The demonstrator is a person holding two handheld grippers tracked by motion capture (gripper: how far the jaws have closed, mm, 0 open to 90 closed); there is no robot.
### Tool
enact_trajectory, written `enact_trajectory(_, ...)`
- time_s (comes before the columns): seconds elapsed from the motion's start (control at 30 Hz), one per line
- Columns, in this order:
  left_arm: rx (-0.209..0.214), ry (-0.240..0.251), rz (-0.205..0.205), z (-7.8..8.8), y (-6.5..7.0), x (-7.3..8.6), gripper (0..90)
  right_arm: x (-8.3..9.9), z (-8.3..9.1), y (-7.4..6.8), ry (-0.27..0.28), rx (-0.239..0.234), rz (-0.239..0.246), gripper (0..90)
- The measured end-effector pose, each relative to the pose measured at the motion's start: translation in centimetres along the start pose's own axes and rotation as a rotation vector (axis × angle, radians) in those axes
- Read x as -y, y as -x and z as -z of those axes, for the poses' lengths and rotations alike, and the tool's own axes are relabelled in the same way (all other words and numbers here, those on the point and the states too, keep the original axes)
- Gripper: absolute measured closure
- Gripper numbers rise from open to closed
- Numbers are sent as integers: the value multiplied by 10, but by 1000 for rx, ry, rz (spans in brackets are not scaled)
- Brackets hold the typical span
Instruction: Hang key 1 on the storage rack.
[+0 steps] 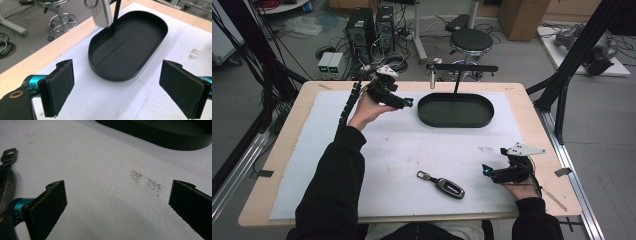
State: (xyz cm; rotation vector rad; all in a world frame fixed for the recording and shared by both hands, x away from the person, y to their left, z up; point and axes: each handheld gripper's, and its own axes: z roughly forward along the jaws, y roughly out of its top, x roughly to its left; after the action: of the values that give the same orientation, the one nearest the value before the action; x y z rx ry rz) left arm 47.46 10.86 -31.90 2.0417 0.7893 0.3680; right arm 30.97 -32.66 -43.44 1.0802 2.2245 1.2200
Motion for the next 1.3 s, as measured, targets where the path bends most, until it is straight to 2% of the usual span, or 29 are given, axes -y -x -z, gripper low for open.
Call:
enact_trajectory(0.17,-9,0,4,14,-1,14,130,-1,0,1,7,-1,0,8)
enact_trajectory(0.33,-17,-9,-26,29,2,28,130,-2,-1,1,-4,-9,-7,9)
enact_trajectory(0.63,-46,-8,-15,60,2,58,130,-4,0,1,-17,-12,-24,9)
enact_trajectory(0.77,-51,-17,-8,69,0,72,130,-5,1,1,-17,-12,-25,9)
enact_trajectory(1.07,-53,-76,-16,83,2,96,130,-5,0,1,-18,-15,-30,9)
enact_trajectory(1.17,-38,-81,-25,90,5,106,129,-5,0,1,-21,-20,-32,9)
enact_trajectory(1.27,-46,-90,-25,96,6,115,129,-5,1,1,-21,-21,-35,9)
enact_trajectory(1.3,-48,-81,-13,99,6,120,129,-5,1,1,-21,-21,-35,9)
